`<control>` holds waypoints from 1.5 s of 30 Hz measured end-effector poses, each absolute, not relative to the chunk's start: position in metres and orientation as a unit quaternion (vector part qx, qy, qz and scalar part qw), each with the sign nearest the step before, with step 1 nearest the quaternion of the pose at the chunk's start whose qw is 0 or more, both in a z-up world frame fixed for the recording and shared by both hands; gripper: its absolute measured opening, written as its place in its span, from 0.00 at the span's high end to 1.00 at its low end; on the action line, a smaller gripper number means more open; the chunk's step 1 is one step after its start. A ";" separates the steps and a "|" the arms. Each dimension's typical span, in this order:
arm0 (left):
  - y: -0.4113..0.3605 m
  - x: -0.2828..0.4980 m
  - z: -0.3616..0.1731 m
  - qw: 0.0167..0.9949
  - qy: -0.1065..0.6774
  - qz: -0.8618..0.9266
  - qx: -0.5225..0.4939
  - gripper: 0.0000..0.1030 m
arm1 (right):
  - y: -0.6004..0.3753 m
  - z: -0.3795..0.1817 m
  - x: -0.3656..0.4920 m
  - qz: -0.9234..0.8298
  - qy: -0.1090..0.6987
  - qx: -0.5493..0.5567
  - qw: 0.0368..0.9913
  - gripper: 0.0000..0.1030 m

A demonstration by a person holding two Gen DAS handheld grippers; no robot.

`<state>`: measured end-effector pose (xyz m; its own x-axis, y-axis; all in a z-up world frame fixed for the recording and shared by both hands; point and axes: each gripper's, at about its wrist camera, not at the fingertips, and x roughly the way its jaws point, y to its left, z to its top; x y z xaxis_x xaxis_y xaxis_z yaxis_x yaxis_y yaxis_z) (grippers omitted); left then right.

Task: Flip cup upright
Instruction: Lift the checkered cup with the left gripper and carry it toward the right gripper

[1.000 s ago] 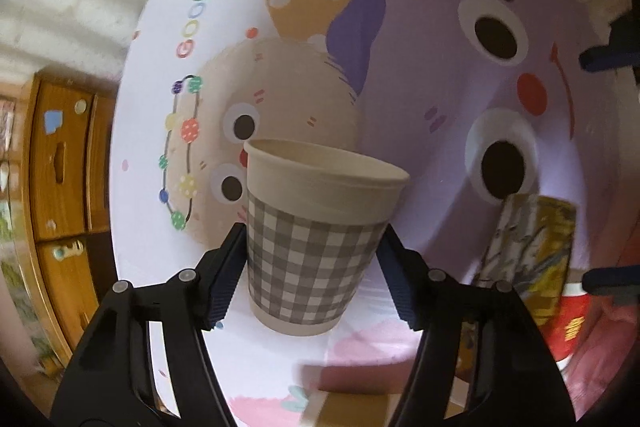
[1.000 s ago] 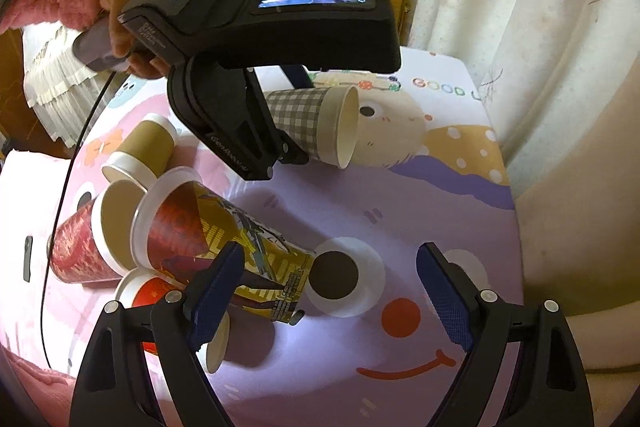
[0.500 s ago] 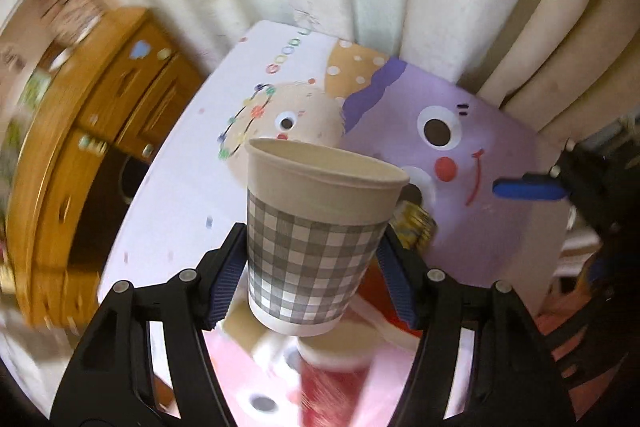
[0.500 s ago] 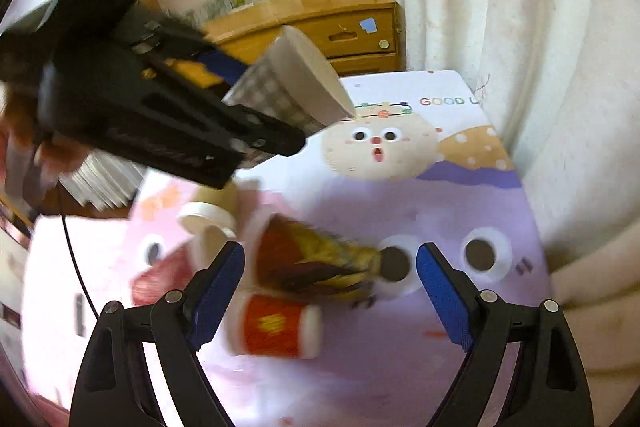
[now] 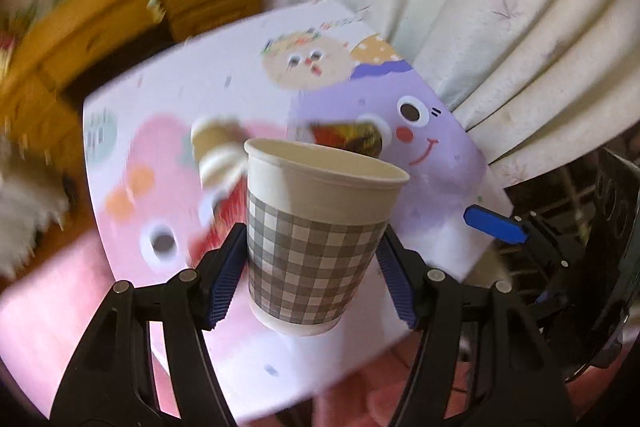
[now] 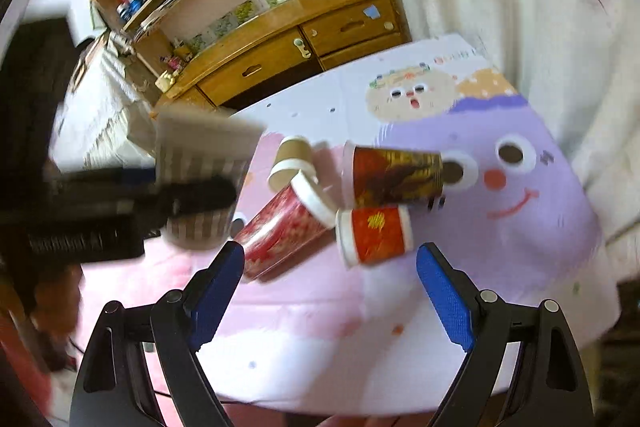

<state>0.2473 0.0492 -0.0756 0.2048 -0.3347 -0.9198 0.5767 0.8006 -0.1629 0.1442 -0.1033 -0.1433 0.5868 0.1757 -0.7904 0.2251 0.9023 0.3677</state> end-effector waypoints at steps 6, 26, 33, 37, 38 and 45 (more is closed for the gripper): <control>0.095 0.213 -0.106 0.752 0.613 -0.243 0.028 0.40 | -0.122 -0.141 0.110 -0.011 0.480 0.279 0.831 0.11; 0.035 0.172 -0.268 0.663 0.733 -0.098 -0.115 0.40 | -0.207 -0.246 0.119 0.031 0.713 0.330 0.618 0.09; 0.014 0.175 -0.289 0.666 0.733 -0.077 -0.116 0.38 | -0.232 -0.262 0.142 0.038 0.729 0.298 0.615 0.09; 0.013 0.176 -0.294 0.661 0.736 -0.071 -0.126 0.32 | -0.235 -0.258 0.156 0.041 0.731 0.298 0.613 0.09; 0.012 0.176 -0.294 0.661 0.737 -0.071 -0.127 0.28 | -0.236 -0.257 0.157 0.042 0.729 0.296 0.615 0.09; 0.020 0.173 -0.283 0.660 0.738 -0.077 -0.121 0.25 | -0.226 -0.255 0.170 0.043 0.724 0.296 0.621 0.09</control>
